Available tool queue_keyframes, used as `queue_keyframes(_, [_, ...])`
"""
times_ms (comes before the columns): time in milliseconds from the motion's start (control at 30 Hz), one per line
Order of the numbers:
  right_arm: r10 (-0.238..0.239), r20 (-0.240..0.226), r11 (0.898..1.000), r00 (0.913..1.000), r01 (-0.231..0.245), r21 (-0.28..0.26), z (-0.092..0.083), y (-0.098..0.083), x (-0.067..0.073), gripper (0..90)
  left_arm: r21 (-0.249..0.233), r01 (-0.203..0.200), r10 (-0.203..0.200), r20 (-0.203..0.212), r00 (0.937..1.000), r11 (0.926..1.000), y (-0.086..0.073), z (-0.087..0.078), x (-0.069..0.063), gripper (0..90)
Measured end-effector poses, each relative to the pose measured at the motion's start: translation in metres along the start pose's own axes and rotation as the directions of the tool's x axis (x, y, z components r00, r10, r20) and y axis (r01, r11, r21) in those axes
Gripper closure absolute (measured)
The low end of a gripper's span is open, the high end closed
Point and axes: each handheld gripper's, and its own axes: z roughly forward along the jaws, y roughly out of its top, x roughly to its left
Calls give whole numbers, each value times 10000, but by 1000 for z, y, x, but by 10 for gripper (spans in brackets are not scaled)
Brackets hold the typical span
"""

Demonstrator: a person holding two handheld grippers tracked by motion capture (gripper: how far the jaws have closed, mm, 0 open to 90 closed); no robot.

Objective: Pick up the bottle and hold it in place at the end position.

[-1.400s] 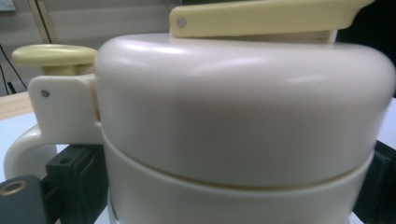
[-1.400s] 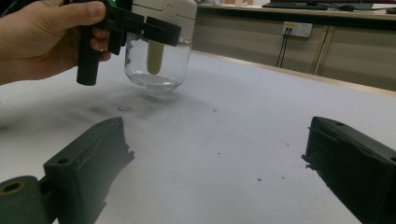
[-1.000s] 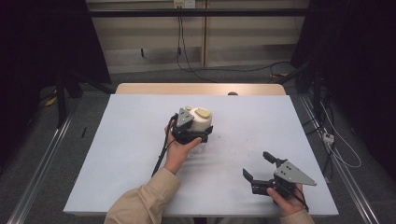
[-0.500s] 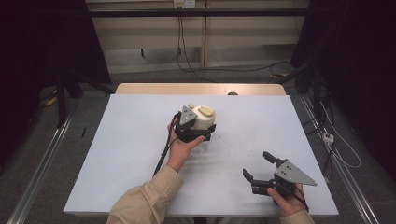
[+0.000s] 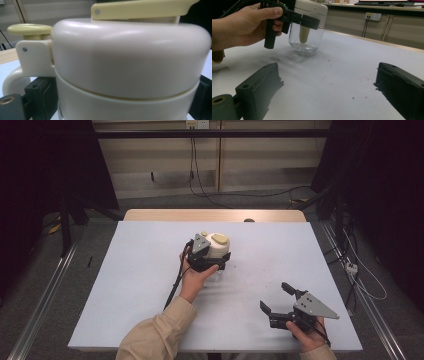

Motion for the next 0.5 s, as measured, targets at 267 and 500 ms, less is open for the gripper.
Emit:
queue_keyframes(267, [5, 8, 10000, 10000, -5, 17, 0, 0, 0, 47, 71, 58, -57, -69, 10000, 10000, -2, 3, 0, 55])
queue_keyframes(500, [40, -18, 10000, 10000, -40, 33, 0, -1, 0, 47, 130, 112, -110, -106, 9999, 9999, -5, 7, 0, 55])
